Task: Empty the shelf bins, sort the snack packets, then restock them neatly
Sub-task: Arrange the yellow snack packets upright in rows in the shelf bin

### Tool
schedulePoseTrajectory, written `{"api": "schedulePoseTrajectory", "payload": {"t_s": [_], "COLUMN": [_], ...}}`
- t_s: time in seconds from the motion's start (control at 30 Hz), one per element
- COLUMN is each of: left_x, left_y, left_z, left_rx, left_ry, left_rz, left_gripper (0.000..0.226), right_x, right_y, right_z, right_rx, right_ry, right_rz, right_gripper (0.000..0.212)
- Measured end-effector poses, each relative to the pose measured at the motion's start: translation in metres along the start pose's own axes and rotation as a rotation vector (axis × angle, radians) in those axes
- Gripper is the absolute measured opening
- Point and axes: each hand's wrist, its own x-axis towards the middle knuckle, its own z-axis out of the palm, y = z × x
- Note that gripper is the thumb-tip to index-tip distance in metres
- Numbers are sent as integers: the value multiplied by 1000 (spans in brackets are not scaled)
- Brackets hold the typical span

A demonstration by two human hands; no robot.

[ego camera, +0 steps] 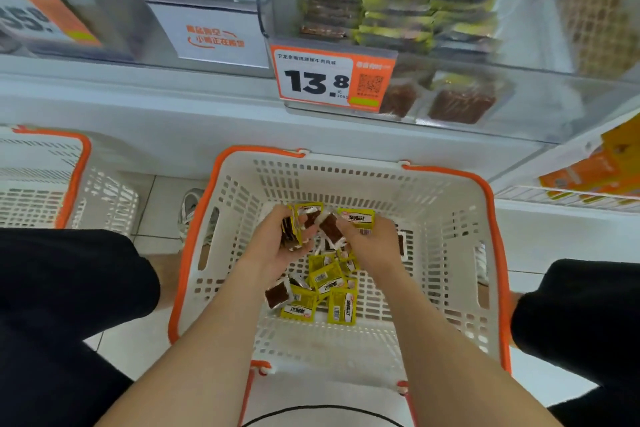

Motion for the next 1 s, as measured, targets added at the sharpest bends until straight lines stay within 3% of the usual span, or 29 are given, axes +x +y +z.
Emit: {"api": "schedulePoseTrajectory", "payload": {"t_s": [0.1, 0.17, 0.3, 0.47, 0.6, 0.8, 0.9, 1.0], "left_x": [-10, -14, -23, -25, -28, -22, -21, -15], "left_y": [3, 8, 21, 25, 24, 21, 21, 22], "left_z": [10, 14, 14, 16, 16, 16, 19, 21], "left_rx": [-43, -45, -153, -239, -229, -121, -76, -30], "left_ry": [-166, -232, -252, -261, -252, -219, -249, -285], "left_rz": [19, 29, 64, 80, 50, 78, 113, 140], "left_gripper": [22, 24, 21, 19, 28, 28, 38, 48], "right_x": [-5, -15, -22, -10, 2, 6, 5, 7], "right_y": [-28, -44, -56, -65, -70, -63, -57, -51], "right_z": [9, 15, 4, -6, -10, -1, 4, 8], "right_rx": [-143, -124, 219, 400, 331, 298, 317, 382], "right_ry": [1, -100, -289, -112, -169, -258, -295, -350], "right_rz": [-239, -291, -80, 84, 24, 102, 171, 235], "right_gripper": [17, 13, 20, 25, 11, 14, 31, 23]}}
